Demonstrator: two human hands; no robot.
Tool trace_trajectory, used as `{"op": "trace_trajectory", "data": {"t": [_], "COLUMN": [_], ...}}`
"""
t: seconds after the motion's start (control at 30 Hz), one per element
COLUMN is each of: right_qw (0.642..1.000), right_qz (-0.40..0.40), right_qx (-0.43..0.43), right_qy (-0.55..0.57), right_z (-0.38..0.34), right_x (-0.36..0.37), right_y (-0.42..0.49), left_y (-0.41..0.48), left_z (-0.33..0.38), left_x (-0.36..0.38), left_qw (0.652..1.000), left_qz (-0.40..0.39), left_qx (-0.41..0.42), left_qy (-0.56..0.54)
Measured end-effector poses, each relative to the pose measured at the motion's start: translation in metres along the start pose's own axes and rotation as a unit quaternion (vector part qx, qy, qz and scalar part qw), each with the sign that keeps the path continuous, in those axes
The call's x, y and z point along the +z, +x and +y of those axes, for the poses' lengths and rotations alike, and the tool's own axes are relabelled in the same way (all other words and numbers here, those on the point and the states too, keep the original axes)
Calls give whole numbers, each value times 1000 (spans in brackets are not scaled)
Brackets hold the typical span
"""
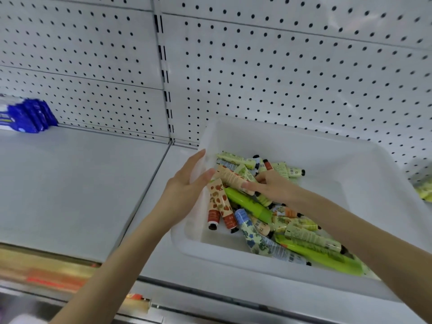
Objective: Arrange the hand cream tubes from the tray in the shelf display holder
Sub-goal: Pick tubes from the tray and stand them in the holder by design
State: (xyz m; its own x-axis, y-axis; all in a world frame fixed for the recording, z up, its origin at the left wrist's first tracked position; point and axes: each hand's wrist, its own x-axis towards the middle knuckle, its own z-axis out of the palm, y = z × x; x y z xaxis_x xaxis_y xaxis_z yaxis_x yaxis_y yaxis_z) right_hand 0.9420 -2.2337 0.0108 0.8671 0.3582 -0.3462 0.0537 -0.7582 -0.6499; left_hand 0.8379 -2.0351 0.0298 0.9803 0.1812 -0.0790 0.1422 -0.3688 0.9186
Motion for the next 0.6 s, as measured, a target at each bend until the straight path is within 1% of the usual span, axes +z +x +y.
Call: {"op": "trace_trajectory", "data": {"t": [0.07, 0.1, 0.17, 0.2, 0.23, 0.27, 0.3, 0.33, 0.4, 0.47, 0.53, 0.6], "right_qw": [998, 994, 977, 965, 956, 951, 947, 942, 925, 913, 905, 911], "right_qz": [-24, -41, -70, -85, -92, -91, -90, -91, -99, -113, -121, -109], "right_qx": [30, 44, 60, 49, 35, 23, 14, 5, -17, -36, -53, -58], "right_qy": [50, 91, 194, 241, 276, 295, 308, 324, 367, 390, 405, 393], "right_z": [0, 1, -1, -5, -9, -14, -18, -23, -31, -40, -46, -50], "right_x": [-7, -11, -19, -23, -27, -29, -30, -30, -28, -24, -20, -17], "right_y": [-5, -8, -19, -26, -33, -40, -47, -55, -67, -78, -84, -89], "left_y": [1, 1, -1, -2, -4, -7, -9, -9, -8, -4, 0, 0], "left_z": [-1, -2, 4, 8, 15, 21, 29, 35, 44, 47, 45, 44], "left_x": [-1, -2, -4, -4, -3, -1, 1, 4, 11, 15, 21, 24], "left_qw": [1000, 999, 989, 979, 970, 970, 976, 980, 975, 959, 930, 913], "left_qz": [6, 24, 96, 135, 164, 176, 168, 139, 51, -33, -104, -132], "left_qx": [2, 16, 82, 122, 155, 160, 140, 101, 26, -39, -75, -82], "left_qy": [11, 24, 77, 95, 87, 47, -21, -98, -214, -278, -346, -377]}}
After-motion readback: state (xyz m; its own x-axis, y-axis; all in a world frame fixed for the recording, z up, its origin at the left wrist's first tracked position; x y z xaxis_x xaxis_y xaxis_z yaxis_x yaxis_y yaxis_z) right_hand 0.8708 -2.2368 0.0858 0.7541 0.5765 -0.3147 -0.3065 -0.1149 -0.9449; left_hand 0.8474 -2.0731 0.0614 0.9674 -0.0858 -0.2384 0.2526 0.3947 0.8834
